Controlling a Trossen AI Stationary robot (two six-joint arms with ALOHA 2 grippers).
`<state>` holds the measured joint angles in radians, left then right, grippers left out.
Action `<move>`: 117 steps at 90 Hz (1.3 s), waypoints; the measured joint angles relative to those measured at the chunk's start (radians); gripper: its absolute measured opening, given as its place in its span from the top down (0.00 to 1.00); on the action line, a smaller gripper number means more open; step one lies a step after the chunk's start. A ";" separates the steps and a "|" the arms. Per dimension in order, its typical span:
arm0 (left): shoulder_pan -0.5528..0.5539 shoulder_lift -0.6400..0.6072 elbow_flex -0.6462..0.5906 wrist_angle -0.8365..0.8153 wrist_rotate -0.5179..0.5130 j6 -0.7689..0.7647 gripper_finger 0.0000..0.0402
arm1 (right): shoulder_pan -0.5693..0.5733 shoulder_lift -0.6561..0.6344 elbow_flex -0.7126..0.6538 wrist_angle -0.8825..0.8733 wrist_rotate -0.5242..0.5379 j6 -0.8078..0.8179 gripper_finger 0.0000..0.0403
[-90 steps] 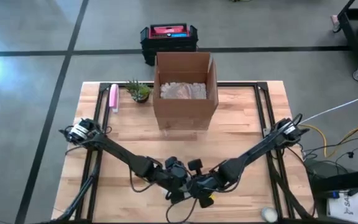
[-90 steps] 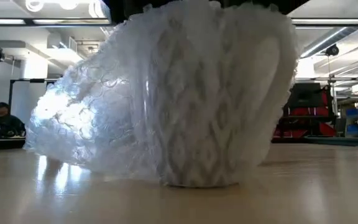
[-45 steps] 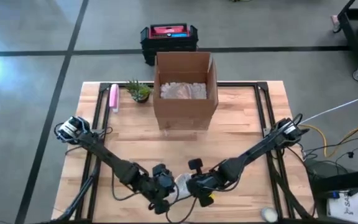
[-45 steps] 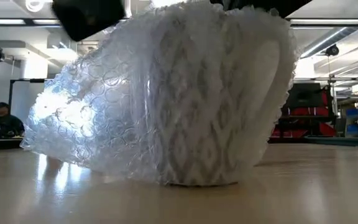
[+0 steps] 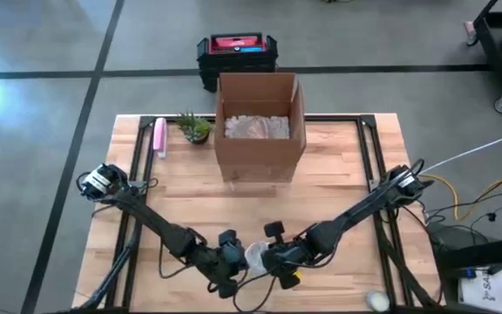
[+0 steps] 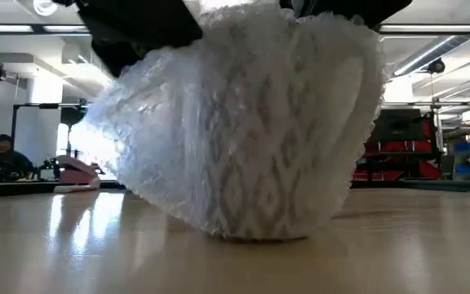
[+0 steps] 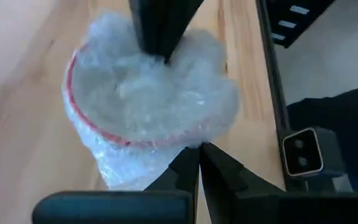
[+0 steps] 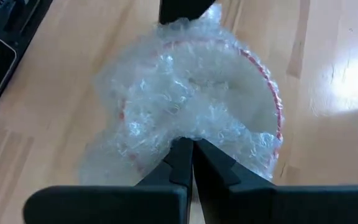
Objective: Wrap mug
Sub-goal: Wrap the gray mug with the bubble wrap
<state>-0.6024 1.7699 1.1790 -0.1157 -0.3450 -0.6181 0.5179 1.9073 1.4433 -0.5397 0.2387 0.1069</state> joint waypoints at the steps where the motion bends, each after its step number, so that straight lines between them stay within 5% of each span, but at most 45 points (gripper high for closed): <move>1: 0.000 0.000 0.004 0.000 0.000 0.006 1.00 | 0.000 0.001 0.000 0.000 0.000 0.000 1.00; 33: 0.014 -0.002 0.053 0.003 -0.081 0.045 1.00 | -0.001 0.019 0.005 0.065 -0.003 -0.004 1.00; 77: 0.063 0.050 0.007 0.016 -0.034 -0.019 1.00 | 0.001 -0.016 0.143 -0.065 -0.014 -0.017 1.00; 117: 0.063 0.042 0.005 0.029 -0.028 -0.019 1.00 | -0.023 0.116 0.132 -0.024 -0.043 -0.028 1.00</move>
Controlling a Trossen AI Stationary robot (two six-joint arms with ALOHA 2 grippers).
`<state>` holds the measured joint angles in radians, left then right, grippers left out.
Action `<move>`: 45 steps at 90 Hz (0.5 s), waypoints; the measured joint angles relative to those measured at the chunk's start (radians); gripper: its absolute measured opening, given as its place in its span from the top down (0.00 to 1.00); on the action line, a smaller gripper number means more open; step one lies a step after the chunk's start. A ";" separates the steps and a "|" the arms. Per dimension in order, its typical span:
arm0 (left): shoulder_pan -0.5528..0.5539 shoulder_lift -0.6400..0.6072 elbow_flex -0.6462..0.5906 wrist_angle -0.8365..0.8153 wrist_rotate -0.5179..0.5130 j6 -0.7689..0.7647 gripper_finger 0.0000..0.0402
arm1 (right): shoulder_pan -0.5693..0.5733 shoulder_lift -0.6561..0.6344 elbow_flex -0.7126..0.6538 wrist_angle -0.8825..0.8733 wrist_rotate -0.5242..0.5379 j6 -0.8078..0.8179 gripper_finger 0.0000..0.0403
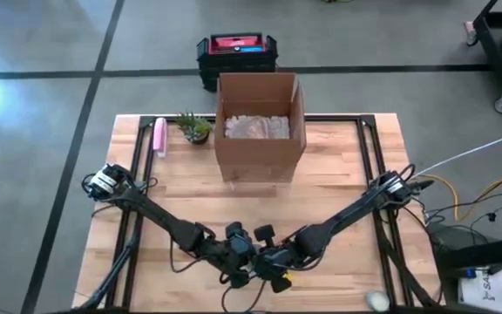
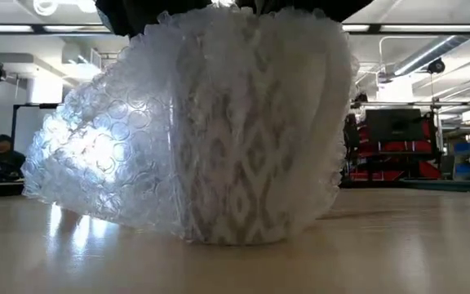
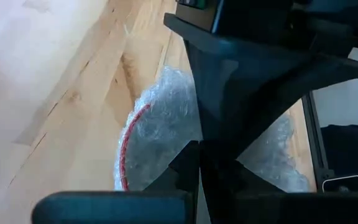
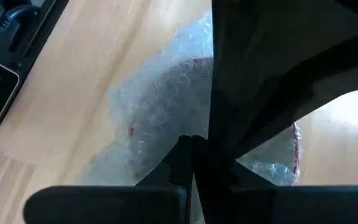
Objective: Wrap mug
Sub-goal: Wrap the gray mug with the bubble wrap
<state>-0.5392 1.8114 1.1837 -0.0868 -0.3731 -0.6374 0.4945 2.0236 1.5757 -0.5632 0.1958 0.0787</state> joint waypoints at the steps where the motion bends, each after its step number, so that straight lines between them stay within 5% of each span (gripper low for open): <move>1: 0.000 -0.001 0.000 0.000 0.001 0.000 1.00 | 0.000 0.000 0.000 0.000 0.000 0.001 1.00; 45: -0.019 -0.075 -0.002 0.001 -0.001 0.026 1.00 | -0.002 -0.012 0.005 -0.010 0.005 -0.008 1.00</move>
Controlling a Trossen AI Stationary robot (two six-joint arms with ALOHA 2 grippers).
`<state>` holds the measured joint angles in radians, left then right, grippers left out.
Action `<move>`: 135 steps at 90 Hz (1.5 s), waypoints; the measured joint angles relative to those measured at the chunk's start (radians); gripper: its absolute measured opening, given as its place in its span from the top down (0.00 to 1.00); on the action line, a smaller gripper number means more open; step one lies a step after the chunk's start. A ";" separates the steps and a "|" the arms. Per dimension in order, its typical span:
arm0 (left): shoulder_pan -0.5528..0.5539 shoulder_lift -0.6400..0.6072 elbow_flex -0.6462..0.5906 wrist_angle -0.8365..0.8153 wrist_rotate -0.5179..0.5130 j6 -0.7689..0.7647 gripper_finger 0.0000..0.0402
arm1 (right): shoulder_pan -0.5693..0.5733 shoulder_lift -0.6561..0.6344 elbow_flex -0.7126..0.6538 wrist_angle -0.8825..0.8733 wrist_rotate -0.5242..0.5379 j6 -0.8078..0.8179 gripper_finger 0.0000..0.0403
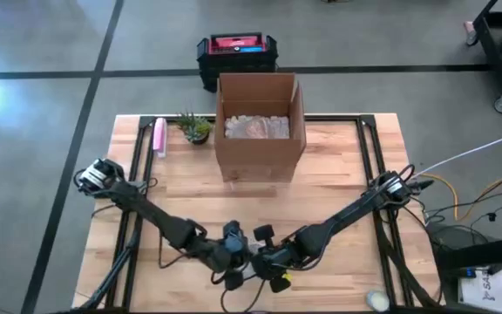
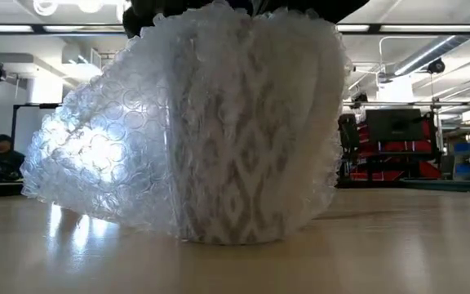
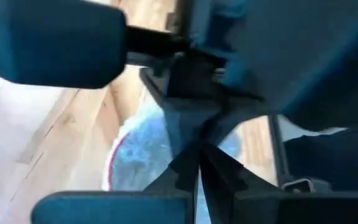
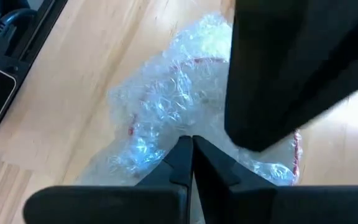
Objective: Wrap mug
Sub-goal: Wrap the gray mug with the bubble wrap
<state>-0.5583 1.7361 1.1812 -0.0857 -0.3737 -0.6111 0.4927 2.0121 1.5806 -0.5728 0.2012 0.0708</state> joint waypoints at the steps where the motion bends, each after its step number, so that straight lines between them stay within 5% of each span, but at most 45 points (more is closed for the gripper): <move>1: 0.000 0.004 0.000 -0.001 0.000 0.000 1.00 | 0.000 -0.001 0.000 -0.001 0.000 -0.002 1.00; 54: 0.024 0.074 0.000 -0.003 -0.002 -0.004 1.00 | 0.017 -0.109 -0.002 -0.093 0.013 -0.027 1.00; 69: 0.024 0.074 0.000 -0.003 -0.001 -0.009 1.00 | 0.003 -0.105 -0.008 -0.087 0.121 -0.038 1.00; 85: 0.024 0.074 0.000 -0.001 0.007 -0.017 1.00 | -0.014 -0.034 -0.021 -0.034 -0.001 -0.054 1.00; 104: 0.023 0.074 0.000 -0.003 0.006 -0.005 1.00 | -0.016 0.016 -0.018 -0.027 -0.007 -0.062 1.00; 135: 0.026 0.075 0.000 -0.002 0.005 -0.002 1.00 | 0.013 -0.099 0.016 -0.089 -0.040 -0.070 1.00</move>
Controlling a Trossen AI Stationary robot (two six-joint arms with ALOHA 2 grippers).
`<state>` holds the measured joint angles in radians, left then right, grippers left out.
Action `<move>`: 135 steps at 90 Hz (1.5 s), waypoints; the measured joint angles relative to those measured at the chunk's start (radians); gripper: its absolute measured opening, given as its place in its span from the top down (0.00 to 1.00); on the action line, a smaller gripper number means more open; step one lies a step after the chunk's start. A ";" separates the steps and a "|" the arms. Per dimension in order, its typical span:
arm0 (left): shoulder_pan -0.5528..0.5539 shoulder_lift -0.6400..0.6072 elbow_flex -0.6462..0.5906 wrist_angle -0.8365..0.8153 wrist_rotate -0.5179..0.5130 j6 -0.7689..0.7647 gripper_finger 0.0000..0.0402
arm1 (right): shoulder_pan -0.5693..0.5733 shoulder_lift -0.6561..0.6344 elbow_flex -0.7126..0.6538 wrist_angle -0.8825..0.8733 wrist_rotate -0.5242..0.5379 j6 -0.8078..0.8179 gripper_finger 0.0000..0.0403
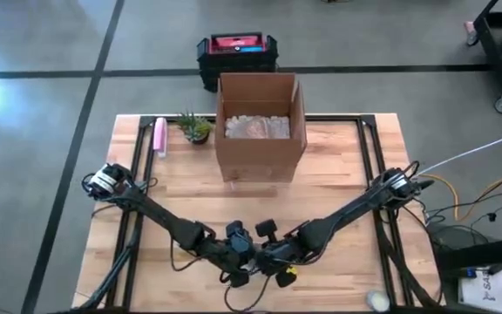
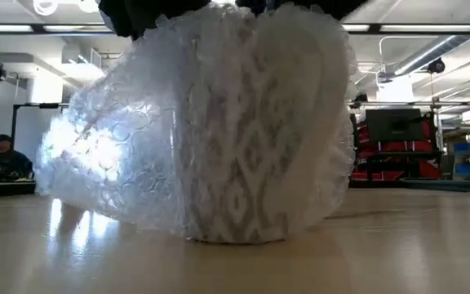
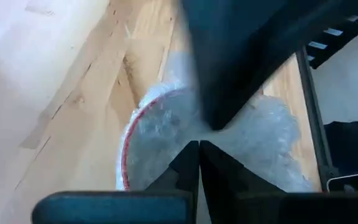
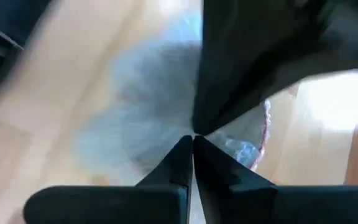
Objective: Wrap mug
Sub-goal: Wrap the gray mug with the bubble wrap
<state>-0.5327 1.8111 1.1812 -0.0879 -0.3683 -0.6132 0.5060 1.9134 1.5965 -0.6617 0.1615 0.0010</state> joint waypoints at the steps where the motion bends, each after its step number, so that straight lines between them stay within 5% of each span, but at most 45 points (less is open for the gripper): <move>1: 0.000 0.000 0.000 0.000 0.000 0.000 1.00 | 0.002 -0.005 0.001 0.002 -0.004 0.001 1.00; 16: 0.000 0.000 0.000 -0.002 0.000 -0.001 1.00 | 0.034 -0.012 0.002 0.011 -0.072 0.000 1.00; 35: 0.000 0.000 0.000 -0.006 0.001 -0.001 1.00 | 0.025 0.054 0.004 0.038 0.044 -0.022 1.00; 87: -0.030 -0.128 0.003 -0.099 0.111 -0.133 1.00 | 0.002 0.071 0.006 0.042 0.049 -0.028 1.00; 135: 0.010 -0.028 -0.016 -0.058 0.108 -0.158 1.00 | 0.002 0.059 0.027 0.000 0.049 -0.065 1.00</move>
<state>-0.5228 1.7828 1.1652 -0.1463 -0.2600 -0.7715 0.5076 1.9729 1.6231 -0.6613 0.2106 -0.0641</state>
